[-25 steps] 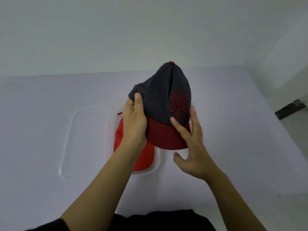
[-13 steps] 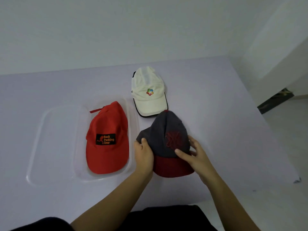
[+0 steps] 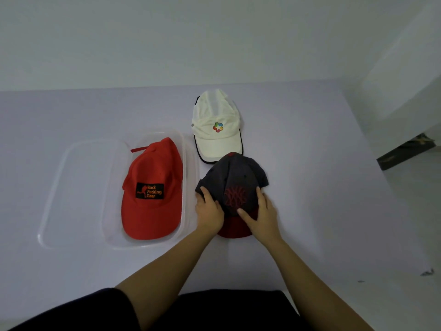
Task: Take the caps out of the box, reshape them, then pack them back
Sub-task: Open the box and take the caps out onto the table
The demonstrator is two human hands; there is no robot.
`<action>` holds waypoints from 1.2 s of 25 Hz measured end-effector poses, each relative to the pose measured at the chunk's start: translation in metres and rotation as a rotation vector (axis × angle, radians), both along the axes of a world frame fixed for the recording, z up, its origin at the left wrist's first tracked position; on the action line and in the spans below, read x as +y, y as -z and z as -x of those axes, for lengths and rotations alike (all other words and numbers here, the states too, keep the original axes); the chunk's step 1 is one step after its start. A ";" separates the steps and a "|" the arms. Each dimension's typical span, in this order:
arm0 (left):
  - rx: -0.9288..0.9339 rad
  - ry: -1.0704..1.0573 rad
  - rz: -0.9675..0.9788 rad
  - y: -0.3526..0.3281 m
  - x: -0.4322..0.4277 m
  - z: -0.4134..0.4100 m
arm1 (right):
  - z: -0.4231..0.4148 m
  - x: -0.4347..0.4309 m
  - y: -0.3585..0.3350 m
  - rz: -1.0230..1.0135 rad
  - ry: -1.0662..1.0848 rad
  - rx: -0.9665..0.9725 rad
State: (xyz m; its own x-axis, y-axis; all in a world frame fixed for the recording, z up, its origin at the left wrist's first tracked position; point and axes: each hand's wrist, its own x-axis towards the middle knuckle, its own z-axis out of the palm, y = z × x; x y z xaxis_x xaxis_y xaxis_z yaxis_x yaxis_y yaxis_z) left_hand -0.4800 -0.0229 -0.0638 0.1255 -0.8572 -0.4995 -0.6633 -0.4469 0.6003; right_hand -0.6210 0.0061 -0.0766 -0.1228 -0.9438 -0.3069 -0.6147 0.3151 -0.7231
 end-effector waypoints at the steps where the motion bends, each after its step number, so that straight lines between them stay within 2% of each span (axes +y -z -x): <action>1: 0.025 0.035 0.000 -0.006 0.002 -0.001 | -0.003 0.001 -0.002 0.013 0.011 0.006; 5: 0.191 0.105 0.115 -0.053 0.021 -0.025 | -0.032 0.001 -0.023 0.181 0.128 0.006; 8: 0.184 -0.089 0.312 -0.084 0.031 -0.073 | -0.077 -0.006 -0.048 0.360 0.125 -0.058; 11: 0.108 -0.316 0.280 -0.080 0.025 -0.140 | -0.137 -0.010 -0.066 0.427 -0.023 -0.181; 13: 0.093 -0.344 0.194 -0.065 0.018 -0.178 | -0.172 -0.013 -0.074 0.334 -0.116 -0.246; 15: 0.126 -0.351 0.079 -0.051 0.013 -0.199 | -0.198 -0.018 -0.072 0.027 -0.144 -0.322; 17: 0.181 -0.331 -0.054 -0.038 0.012 -0.206 | -0.217 -0.023 -0.062 -0.303 -0.054 -0.385; 20: 0.200 -0.269 -0.187 -0.023 0.010 -0.206 | -0.236 -0.025 -0.044 -0.514 0.090 -0.292; 24: 0.283 -0.278 -0.229 0.002 0.006 -0.214 | -0.252 -0.023 -0.042 -0.454 0.218 -0.190; 27: 0.325 -0.217 -0.246 0.024 0.004 -0.223 | -0.256 -0.018 -0.046 -0.390 0.224 -0.100; 30: 0.416 -0.261 -0.261 0.014 0.002 -0.220 | -0.258 -0.006 -0.057 -0.168 0.296 -0.099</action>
